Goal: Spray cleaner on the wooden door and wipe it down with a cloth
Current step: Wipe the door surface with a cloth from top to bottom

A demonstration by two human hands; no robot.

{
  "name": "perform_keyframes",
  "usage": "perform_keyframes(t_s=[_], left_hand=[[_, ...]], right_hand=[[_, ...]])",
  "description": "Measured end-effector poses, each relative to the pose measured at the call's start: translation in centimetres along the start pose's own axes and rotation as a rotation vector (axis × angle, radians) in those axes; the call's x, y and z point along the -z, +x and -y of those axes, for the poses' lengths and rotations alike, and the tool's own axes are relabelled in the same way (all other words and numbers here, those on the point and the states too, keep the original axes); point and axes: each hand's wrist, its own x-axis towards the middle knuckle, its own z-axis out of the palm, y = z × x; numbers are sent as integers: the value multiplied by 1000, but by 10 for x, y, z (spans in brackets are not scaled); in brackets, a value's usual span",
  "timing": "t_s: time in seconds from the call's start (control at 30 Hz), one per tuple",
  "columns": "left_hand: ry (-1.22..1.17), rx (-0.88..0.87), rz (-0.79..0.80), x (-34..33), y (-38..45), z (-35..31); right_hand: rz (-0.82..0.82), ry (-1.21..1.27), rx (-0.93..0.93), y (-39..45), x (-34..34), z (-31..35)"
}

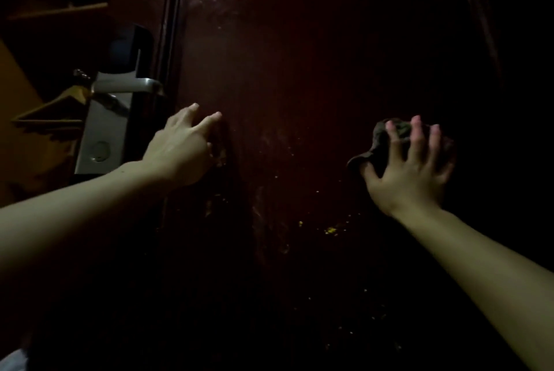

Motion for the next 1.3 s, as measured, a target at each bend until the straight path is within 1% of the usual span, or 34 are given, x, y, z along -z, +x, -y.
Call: perform_keyframes(t_s=[0.07,0.13,0.23,0.3,0.37,0.4,0.43,0.47,0.57,0.63,0.67,0.7,0.8,0.87,0.9,0.93,0.97,1.03,1.07,1.13,1.17,1.2,1.23,1.3], left_hand=[[-77,51,69,-1,0,14],[-100,46,81,-3,-2,22],[-143,18,63,-4,-4,25],[-156,4,59,-2,-4,31],[-171,-13,51,-1,-5,38],[-185,-18,45,-1,-5,41],[-200,-23,41,0,-5,45],[-212,-27,41,0,-6,48],[-243,-50,53,-3,-8,56],[-271,-65,58,-2,-9,58],[-284,-65,62,-3,-9,59],[-290,-61,63,-3,-9,60],[-300,-45,34,-6,-7,63],[-233,-73,31,-11,-9,64],[-185,-96,36,-14,-11,63],[-157,-111,38,-17,-12,62],[-152,-108,38,-19,-14,61],[-170,-77,33,-23,-16,57],[-183,-61,30,-25,-17,55],[-201,-42,9,-25,-17,51],[-204,-41,-3,-25,-16,50],[-201,-43,-11,-24,-15,50],[-194,-46,-17,-24,-15,50],[-179,-52,-27,-23,-13,51]], right_hand=[[-5,34,-34,5,3,25],[-23,49,52,7,1,61],[-73,22,319,-9,-4,120],[-74,17,568,-26,-10,150],[-62,-35,804,-28,-14,155],[-72,-47,850,-22,-12,151],[-80,-49,834,-14,-10,147],[-88,-48,769,-5,-6,143],[-53,-7,454,19,3,149],[-52,61,328,21,7,171],[-52,87,324,16,7,185],[-62,95,366,7,4,199],[-135,81,676,-42,-17,232],[-119,55,840,-69,-27,228],[-111,31,874,-73,-30,218],[-109,15,870,-72,-31,204],[-127,10,819,-66,-31,188],[-165,27,605,-51,-25,158],[-145,37,472,-46,-20,149],[-76,43,241,-43,-16,151],[-79,54,183,-46,-16,162],[-87,76,183,-53,-18,177],[-117,100,245,-63,-21,193],[-160,84,479,-89,-32,221]])
